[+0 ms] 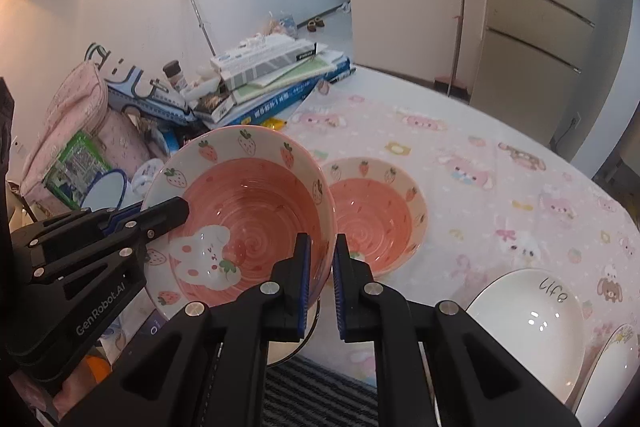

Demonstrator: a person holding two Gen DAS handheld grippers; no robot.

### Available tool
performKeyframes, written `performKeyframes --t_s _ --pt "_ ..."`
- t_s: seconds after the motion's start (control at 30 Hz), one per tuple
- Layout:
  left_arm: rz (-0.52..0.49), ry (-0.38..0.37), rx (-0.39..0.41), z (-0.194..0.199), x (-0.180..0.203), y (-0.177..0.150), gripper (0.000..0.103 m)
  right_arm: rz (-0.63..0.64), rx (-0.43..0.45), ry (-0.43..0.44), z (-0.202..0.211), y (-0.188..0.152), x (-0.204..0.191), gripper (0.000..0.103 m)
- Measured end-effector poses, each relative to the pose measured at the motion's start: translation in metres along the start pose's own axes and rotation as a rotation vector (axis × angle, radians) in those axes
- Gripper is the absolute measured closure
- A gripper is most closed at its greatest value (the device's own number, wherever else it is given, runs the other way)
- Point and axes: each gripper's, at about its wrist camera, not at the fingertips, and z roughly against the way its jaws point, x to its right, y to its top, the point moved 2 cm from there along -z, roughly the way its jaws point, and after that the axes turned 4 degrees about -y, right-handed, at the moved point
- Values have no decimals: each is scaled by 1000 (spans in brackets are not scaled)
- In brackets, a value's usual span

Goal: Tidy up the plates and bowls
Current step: 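Lift the pink bowl with the right gripper and carry it toward the smaller bowl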

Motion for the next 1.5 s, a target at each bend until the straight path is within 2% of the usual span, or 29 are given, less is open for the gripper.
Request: performKeyframes --t_s 0.13,0.3,0.37,0.63,0.83,1.1,1.37,1.5 --pt "-2 22 -15 -7 -5 -15 97 28 -25 -36 -6 -8 -10 91" --pt "-6 -21 -47 -14 -11 -25 97 36 -69 -27 -8 -16 -12 91" --pt "-19 -14 -49 -15 -10 -30 97 49 -78 -41 -10 -21 -14 91" --pt "-37 79 -37 -14 -7 -37 97 69 -84 -59 -23 -32 -24 91" --pt "-6 48 -83 -26 -10 -41 96 107 -52 -133 -27 -35 -25 91" --pt "-38 90 -95 -36 -5 -49 96 110 -108 -118 -43 -40 -24 91" --pt "-40 76 -94 -39 -8 -51 95 102 -116 -96 -44 -40 -22 91" --pt "-10 26 -87 -37 -14 -49 96 97 -131 -67 -45 -40 -19 91"
